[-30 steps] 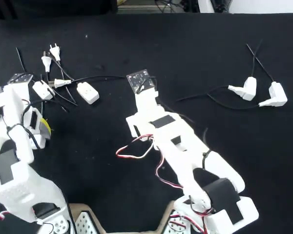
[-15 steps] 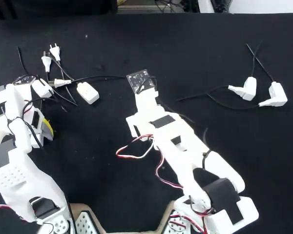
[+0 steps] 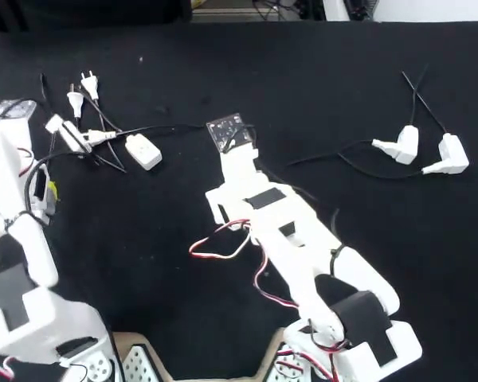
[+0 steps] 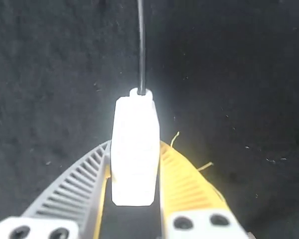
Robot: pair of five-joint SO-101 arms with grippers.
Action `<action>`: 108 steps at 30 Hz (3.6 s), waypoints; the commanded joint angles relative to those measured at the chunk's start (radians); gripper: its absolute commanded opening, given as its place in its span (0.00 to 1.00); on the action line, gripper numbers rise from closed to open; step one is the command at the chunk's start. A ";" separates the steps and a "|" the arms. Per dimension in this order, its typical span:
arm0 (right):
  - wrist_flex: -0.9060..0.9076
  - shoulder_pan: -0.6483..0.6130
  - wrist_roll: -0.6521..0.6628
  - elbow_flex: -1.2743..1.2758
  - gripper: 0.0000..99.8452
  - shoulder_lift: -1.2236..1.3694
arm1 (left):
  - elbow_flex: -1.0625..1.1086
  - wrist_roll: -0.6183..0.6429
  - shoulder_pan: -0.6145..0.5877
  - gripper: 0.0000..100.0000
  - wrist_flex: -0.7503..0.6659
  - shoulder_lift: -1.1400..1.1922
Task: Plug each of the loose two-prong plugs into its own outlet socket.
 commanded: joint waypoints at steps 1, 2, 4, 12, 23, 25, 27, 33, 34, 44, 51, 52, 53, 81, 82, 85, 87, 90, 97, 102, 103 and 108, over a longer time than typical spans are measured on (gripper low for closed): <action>-0.023 -0.014 0.008 -0.002 0.13 -0.044 | -0.042 0.040 0.018 0.03 0.089 -0.149; -0.023 -0.014 0.008 -0.002 0.13 -0.044 | -0.044 0.060 0.019 0.03 0.106 -0.167; -0.021 -0.014 0.008 -0.002 0.13 -0.044 | -0.054 0.080 0.015 0.03 0.123 -0.209; -0.020 -0.009 0.008 -0.002 0.13 -0.044 | -0.041 0.172 0.084 0.03 0.121 -0.362; -0.017 0.097 0.000 -0.010 0.13 -0.053 | 0.309 0.288 0.410 0.03 -0.213 -0.322; -0.018 0.103 0.000 -0.010 0.13 -0.053 | 0.354 0.311 0.458 0.03 -0.284 -0.322; -0.018 0.104 0.000 -0.008 0.13 -0.053 | 0.392 0.331 0.506 0.03 -0.344 -0.321; -0.018 0.104 0.000 -0.010 0.03 -0.053 | 0.499 0.336 0.604 0.04 -0.460 -0.321; -0.018 0.106 0.000 -0.010 0.01 -0.053 | 0.510 0.336 0.613 0.04 -0.470 -0.321; -0.025 0.106 0.000 -0.012 0.01 -0.053 | 0.576 0.338 0.641 0.11 -0.532 -0.321; -0.025 0.106 0.000 -0.012 0.01 -0.053 | 0.607 0.338 0.647 0.24 -0.540 -0.319; -0.025 0.106 0.000 -0.012 0.01 -0.053 | 0.608 0.338 0.647 0.23 -0.539 -0.319; -0.025 0.106 0.000 -0.012 0.01 -0.053 | 0.607 0.338 0.647 0.23 -0.535 -0.321; -0.025 0.101 0.000 -0.012 0.01 -0.053 | 0.547 0.092 0.435 0.24 -0.321 -0.321; -0.025 0.101 0.000 -0.012 0.01 -0.051 | 0.568 0.103 0.475 0.24 -0.342 -0.321; -0.025 0.101 0.000 -0.007 0.01 -0.050 | 0.605 0.195 0.618 0.24 -0.397 -0.321; -0.025 0.101 0.000 -0.007 0.01 -0.050 | 0.604 0.258 0.704 0.24 -0.414 -0.324; -0.025 0.103 0.000 -0.005 0.01 -0.050 | 0.604 0.298 0.799 0.24 -0.443 -0.331; -0.025 0.104 0.000 -0.007 0.01 -0.050 | 0.587 0.302 0.832 0.24 -0.466 -0.331; -0.025 0.104 0.000 -0.010 0.01 -0.048 | 0.492 0.302 0.832 0.23 -0.390 -0.331; -0.025 0.104 0.000 -0.010 0.01 -0.048 | 0.466 0.302 0.832 0.23 -0.364 -0.331; -0.025 0.104 0.000 -0.010 0.01 -0.048 | 0.343 0.296 0.832 0.23 -0.222 -0.324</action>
